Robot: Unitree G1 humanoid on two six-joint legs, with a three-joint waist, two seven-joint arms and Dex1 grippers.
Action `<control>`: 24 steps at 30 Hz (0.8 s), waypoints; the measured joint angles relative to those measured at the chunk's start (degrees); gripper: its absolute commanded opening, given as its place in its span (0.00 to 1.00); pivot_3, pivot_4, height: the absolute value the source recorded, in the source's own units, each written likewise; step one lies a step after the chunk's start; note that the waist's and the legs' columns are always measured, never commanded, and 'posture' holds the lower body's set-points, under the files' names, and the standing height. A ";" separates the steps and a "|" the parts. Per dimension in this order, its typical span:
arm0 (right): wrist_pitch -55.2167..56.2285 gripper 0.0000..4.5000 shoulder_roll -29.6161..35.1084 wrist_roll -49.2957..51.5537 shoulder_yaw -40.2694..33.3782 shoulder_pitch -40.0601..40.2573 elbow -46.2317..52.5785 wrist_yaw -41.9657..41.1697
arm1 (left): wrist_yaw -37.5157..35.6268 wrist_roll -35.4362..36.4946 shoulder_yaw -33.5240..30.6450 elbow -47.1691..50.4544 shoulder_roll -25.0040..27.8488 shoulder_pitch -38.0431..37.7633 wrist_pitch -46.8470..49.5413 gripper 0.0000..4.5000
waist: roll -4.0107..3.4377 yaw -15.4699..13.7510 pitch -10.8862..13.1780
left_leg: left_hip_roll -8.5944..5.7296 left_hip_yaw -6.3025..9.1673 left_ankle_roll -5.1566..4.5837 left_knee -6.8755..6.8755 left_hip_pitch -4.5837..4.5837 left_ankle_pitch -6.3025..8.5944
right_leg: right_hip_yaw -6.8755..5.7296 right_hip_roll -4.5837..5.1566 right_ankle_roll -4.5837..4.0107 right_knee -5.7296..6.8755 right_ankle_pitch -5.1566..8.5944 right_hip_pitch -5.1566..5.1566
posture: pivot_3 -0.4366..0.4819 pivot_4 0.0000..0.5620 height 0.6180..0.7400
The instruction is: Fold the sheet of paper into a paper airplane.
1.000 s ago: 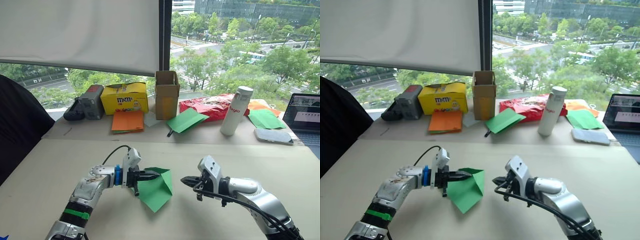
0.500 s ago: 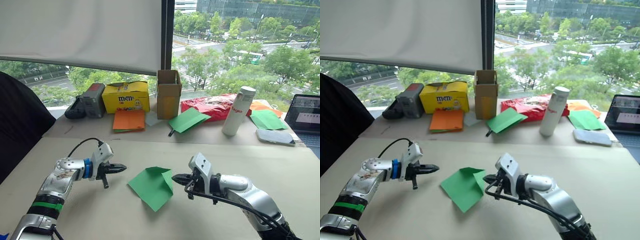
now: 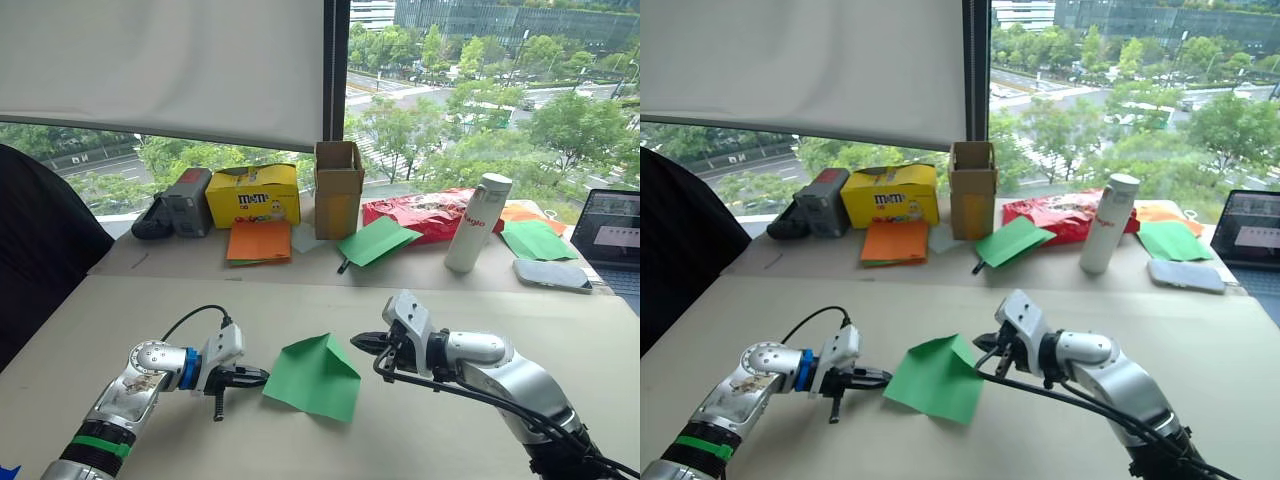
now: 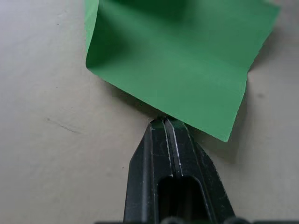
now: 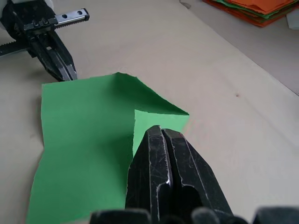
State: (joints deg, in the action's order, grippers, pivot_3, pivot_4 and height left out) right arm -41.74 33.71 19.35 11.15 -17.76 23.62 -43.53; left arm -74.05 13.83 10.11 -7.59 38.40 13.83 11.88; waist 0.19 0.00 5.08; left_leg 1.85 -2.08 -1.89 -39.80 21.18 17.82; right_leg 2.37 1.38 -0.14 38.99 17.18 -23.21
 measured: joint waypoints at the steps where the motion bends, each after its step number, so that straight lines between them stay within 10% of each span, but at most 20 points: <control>1: 0.00 0.00 0.00 0.00 -0.10 -0.02 0.00 -0.01 | -0.09 0.35 0.35 0.70 -0.66 -0.33 0.68 0.00 | 0.00 -0.02 0.00 | -0.01 0.00 0.00 0.00 0.00 0.00 | 0.00 0.01 0.00 0.00 0.00 0.00 | 0.48 0.27 0.31; 17: -0.50 0.00 1.36 0.03 -0.22 0.16 0.02 -0.27 | -5.47 4.55 -4.86 -3.88 8.86 -1.04 4.74 0.00 | 0.09 0.78 0.11 | 0.18 0.06 0.00 0.04 -0.09 0.00 | -0.08 -0.19 0.15 0.08 0.10 -0.23 | 0.48 0.27 0.31; 24: -0.71 0.00 1.19 0.04 -0.09 0.55 0.05 -0.15 | -0.22 6.65 -9.19 -12.26 -0.36 12.47 5.88 0.00 | 0.12 -0.77 0.10 | -0.08 0.04 -0.01 -0.04 0.11 -0.01 | -0.13 0.08 -0.02 -0.10 -0.03 -0.13 | 0.48 0.27 0.31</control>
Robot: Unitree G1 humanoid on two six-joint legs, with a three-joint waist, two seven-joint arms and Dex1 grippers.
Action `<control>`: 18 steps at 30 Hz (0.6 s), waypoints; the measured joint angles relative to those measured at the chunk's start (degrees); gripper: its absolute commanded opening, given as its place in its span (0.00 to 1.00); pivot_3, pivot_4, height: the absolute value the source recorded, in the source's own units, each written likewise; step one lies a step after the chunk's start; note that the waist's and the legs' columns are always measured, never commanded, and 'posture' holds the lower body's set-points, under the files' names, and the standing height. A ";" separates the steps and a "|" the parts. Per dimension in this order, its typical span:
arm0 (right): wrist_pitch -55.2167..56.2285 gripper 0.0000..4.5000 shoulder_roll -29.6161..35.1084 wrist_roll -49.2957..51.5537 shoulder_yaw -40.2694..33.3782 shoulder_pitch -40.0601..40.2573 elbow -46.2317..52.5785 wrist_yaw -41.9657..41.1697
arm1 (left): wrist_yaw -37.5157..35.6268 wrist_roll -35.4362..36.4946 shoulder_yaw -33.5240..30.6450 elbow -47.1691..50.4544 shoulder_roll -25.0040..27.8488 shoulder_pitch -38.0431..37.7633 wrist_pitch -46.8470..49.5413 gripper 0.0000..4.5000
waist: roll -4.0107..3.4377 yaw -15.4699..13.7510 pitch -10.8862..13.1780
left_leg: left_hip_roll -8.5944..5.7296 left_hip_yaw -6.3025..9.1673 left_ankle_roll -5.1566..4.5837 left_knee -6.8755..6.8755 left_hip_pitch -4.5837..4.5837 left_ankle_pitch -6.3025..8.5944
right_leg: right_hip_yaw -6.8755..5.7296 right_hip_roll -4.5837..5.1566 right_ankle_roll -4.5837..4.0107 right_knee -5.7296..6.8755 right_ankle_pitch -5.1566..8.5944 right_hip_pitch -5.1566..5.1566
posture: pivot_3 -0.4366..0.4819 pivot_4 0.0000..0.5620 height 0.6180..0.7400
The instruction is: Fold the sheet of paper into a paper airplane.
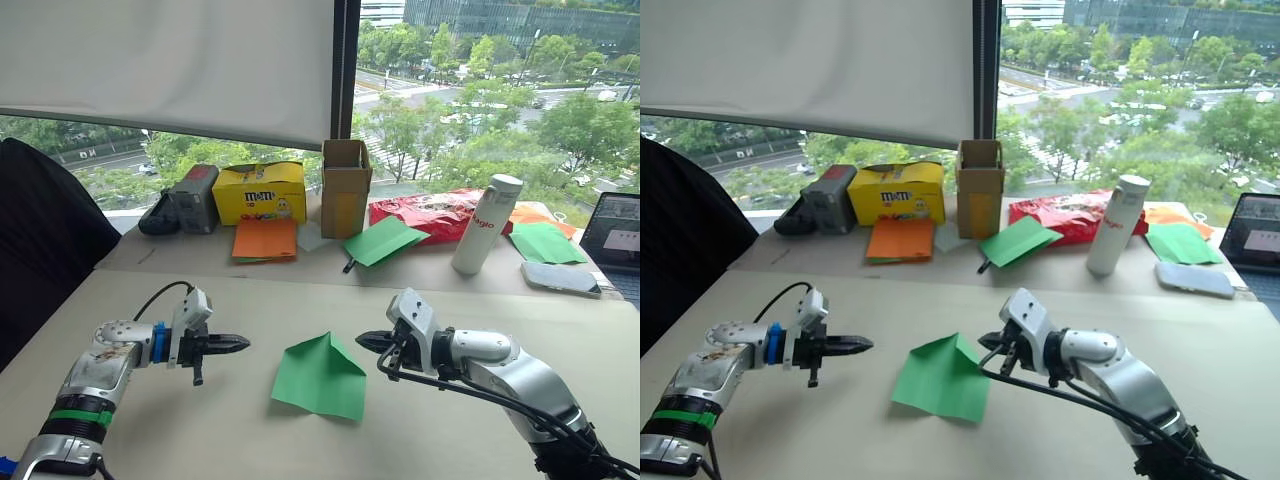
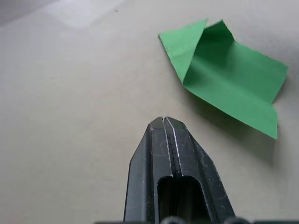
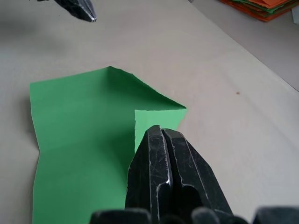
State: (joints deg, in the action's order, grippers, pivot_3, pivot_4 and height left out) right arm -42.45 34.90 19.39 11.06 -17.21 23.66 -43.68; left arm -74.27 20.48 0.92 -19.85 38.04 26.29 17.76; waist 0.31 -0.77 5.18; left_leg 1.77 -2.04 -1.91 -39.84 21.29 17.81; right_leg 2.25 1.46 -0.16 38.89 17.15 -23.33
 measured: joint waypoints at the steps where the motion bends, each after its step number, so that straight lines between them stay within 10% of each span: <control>1: -0.06 0.00 0.00 -0.02 0.00 0.28 -0.02 0.12 | 1.17 0.05 -0.02 -0.63 -2.11 1.42 0.26 0.00 | 0.01 0.05 -0.01 | -0.02 0.00 0.00 0.00 0.01 0.00 | 0.02 0.02 0.01 -0.01 -0.01 0.02 | 0.48 0.27 0.31; 8: -1.16 0.00 -0.06 -0.19 0.18 2.88 -0.13 1.68 | 4.36 -1.06 3.37 -4.85 -13.11 6.48 -0.28 0.00 | 0.05 0.76 0.01 | 0.07 0.00 -0.01 0.02 0.12 0.00 | 0.10 -0.13 0.02 0.07 -0.02 0.11 | 0.48 0.27 0.31; 18: -1.67 0.00 0.76 -1.34 -0.04 4.69 -0.37 3.97 | 6.67 -7.23 9.23 -7.22 -15.49 6.56 -1.59 0.00 | 0.13 1.56 0.07 | 0.10 0.00 -0.01 0.02 0.06 0.00 | 0.12 -0.23 0.04 0.10 -0.01 0.12 | 0.48 0.27 0.31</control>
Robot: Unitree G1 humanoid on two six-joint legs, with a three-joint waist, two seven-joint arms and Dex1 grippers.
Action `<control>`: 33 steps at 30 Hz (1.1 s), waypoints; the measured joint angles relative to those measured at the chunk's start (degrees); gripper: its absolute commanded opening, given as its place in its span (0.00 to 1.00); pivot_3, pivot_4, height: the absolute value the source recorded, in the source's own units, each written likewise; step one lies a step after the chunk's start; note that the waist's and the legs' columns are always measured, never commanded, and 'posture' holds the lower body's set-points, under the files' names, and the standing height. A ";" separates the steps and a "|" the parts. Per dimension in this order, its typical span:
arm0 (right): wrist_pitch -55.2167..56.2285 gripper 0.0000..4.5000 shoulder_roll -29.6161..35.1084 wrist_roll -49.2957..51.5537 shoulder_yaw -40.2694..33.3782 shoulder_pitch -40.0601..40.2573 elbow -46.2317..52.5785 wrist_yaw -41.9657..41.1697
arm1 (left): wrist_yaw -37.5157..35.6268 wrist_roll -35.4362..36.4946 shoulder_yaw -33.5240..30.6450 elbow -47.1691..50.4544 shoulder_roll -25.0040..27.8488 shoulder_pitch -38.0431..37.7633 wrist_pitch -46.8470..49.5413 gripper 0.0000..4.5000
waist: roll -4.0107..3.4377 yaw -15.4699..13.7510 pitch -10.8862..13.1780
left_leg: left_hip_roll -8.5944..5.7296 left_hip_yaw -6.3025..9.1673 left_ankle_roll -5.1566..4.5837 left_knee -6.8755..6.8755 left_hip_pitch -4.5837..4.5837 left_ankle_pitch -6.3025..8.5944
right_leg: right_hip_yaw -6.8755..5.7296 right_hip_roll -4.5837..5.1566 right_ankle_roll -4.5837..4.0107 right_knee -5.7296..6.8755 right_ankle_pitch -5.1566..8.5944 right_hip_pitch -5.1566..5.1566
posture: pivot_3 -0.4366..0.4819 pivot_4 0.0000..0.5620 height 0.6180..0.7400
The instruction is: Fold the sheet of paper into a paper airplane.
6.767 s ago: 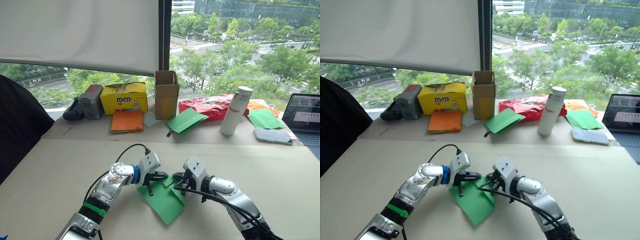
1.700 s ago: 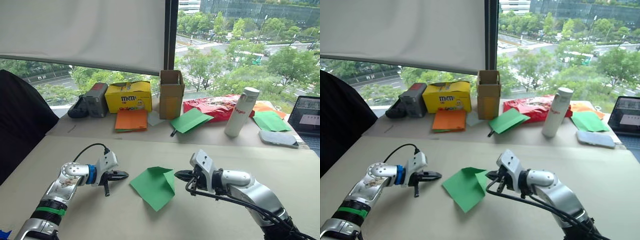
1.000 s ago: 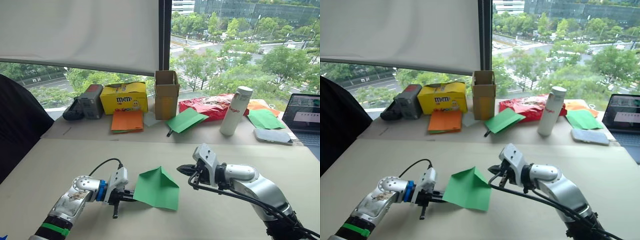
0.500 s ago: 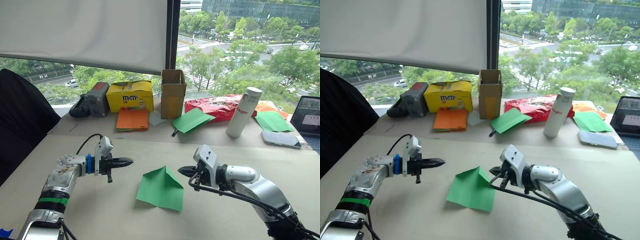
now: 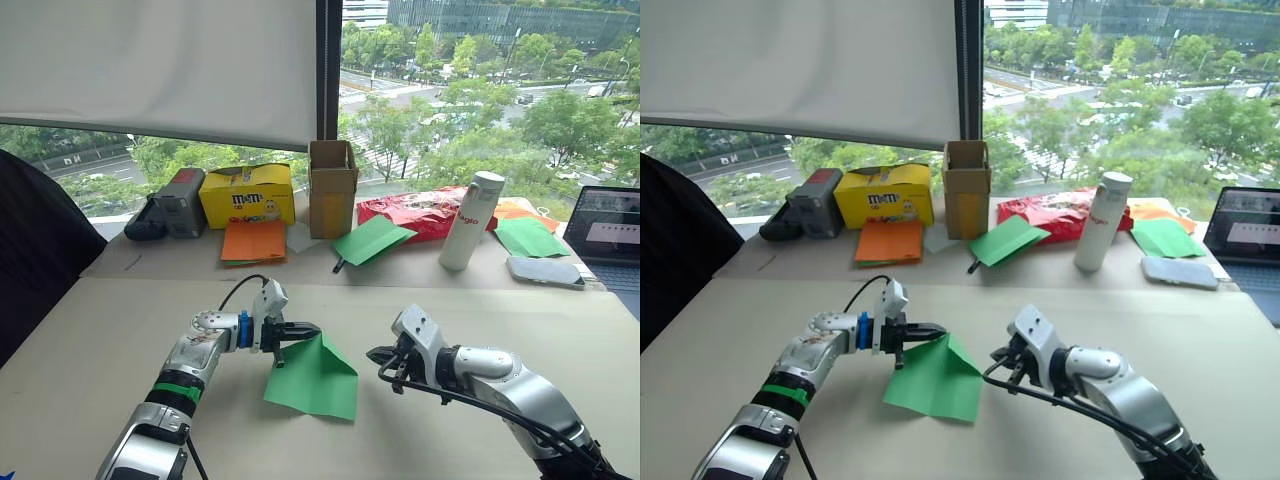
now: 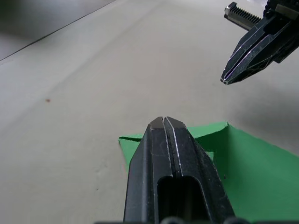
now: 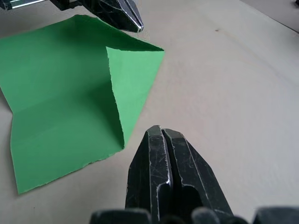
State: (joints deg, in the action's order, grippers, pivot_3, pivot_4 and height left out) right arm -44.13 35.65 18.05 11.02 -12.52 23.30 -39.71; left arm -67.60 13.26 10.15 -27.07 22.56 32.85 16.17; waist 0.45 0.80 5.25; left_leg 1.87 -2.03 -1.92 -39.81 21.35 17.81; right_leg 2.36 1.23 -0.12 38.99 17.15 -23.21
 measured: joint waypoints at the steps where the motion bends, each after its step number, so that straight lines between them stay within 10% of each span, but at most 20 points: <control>1: 0.00 0.00 0.00 0.00 -0.01 0.00 0.00 0.01 | 0.31 -0.37 0.12 -0.34 -0.05 -0.13 -0.11 0.00 | 0.00 -0.01 0.00 | 0.00 0.00 0.00 0.00 0.01 0.00 | 0.00 0.00 0.00 0.00 0.00 -0.01 | 0.48 0.27 0.31; 33: 1.23 0.00 -6.68 -0.95 4.53 -3.03 -6.00 -4.01 | 4.97 1.25 -0.33 13.61 -0.28 -12.74 5.39 0.00 | -0.08 0.00 -0.05 | 0.01 -0.01 0.00 -0.01 -0.10 0.00 | 0.01 0.09 0.00 0.00 0.00 0.07 | 0.48 0.27 0.31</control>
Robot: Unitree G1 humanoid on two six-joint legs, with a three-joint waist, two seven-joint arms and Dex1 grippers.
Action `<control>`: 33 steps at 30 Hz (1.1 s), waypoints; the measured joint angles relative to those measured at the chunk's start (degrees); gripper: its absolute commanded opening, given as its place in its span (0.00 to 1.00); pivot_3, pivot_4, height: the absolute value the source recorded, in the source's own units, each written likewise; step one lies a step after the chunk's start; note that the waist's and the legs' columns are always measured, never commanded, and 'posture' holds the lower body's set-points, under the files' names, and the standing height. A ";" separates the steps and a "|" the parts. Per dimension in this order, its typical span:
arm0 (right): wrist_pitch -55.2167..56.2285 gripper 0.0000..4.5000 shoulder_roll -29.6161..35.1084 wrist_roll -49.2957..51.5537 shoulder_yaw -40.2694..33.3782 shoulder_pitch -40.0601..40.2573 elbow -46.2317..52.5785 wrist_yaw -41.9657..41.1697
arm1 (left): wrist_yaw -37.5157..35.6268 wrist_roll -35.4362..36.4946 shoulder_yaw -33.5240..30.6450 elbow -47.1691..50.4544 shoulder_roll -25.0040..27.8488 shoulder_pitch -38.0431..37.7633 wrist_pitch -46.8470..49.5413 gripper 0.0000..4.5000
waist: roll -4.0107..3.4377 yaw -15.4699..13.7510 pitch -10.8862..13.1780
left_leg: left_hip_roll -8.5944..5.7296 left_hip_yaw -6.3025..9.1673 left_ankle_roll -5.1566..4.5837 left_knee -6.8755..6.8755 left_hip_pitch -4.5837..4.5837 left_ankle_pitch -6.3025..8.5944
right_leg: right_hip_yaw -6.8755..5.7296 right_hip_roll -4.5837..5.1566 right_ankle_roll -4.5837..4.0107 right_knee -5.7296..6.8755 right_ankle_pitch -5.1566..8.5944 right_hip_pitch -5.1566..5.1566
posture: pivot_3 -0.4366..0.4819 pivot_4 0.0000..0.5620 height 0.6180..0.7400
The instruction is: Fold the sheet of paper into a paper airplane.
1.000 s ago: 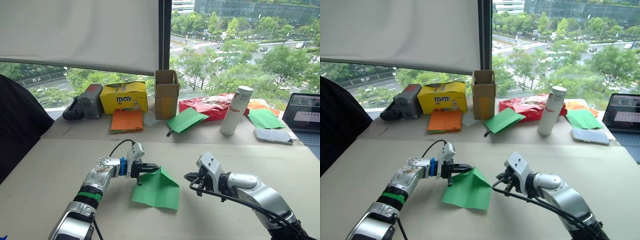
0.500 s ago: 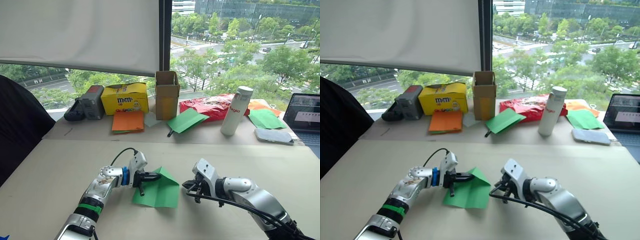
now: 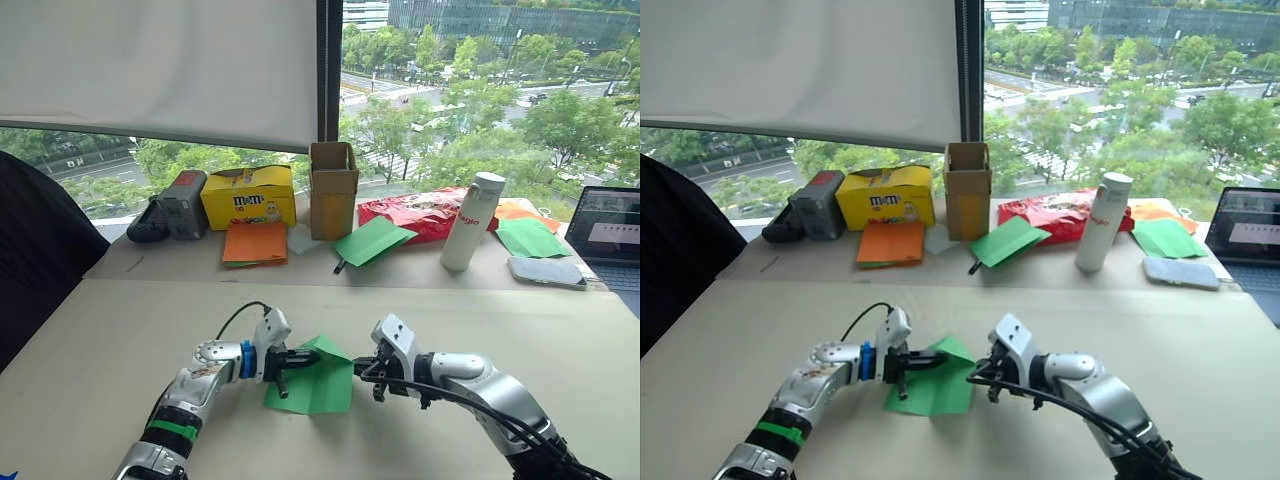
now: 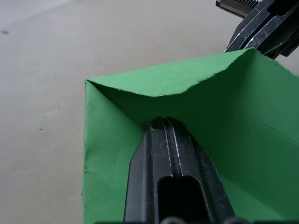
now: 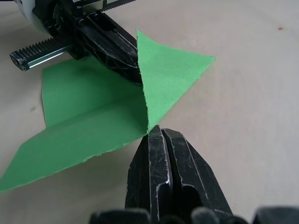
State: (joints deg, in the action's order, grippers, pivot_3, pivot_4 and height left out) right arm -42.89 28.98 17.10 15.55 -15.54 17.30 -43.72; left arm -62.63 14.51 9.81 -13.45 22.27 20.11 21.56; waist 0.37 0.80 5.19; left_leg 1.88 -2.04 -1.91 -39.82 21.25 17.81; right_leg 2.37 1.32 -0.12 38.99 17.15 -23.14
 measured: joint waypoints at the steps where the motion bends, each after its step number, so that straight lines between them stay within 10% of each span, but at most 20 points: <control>1: 0.00 0.00 -0.46 0.00 0.10 -0.33 -0.04 -0.03 | 0.25 0.23 -0.13 0.28 0.06 -0.24 0.31 0.00 | 0.00 0.00 0.00 | 0.00 0.00 0.00 0.00 0.00 0.00 | 0.00 0.00 0.00 0.00 0.00 0.00 | 0.48 0.27 0.31; 23: 1.17 0.00 -3.13 -0.63 2.75 -4.00 -5.08 -1.83 | 9.72 6.53 -3.24 21.95 2.10 -13.41 11.40 0.00 | -0.07 -0.03 -0.04 | 0.03 0.00 0.00 0.02 -0.07 0.00 | 0.00 0.07 -0.01 0.00 -0.01 -0.03 | 0.48 0.27 0.31; 33: 1.21 0.00 -3.12 -0.65 2.79 -5.43 -5.62 -2.28 | 3.58 29.71 -19.08 30.93 10.88 -8.15 21.46 0.00 | -0.05 -0.01 0.02 | 0.05 0.01 0.02 0.03 -0.19 -0.01 | -0.03 0.05 -0.01 -0.01 -0.01 -0.05 | 0.48 0.27 0.31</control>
State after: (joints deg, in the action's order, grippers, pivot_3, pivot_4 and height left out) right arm -41.68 25.86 16.44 18.34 -20.97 11.68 -46.01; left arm -59.04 44.22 -9.26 17.47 33.15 11.96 43.01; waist 0.32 0.79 5.21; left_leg 1.93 -2.04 -1.90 -39.79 21.06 17.81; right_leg 2.35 1.37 -0.13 38.98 17.14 -23.19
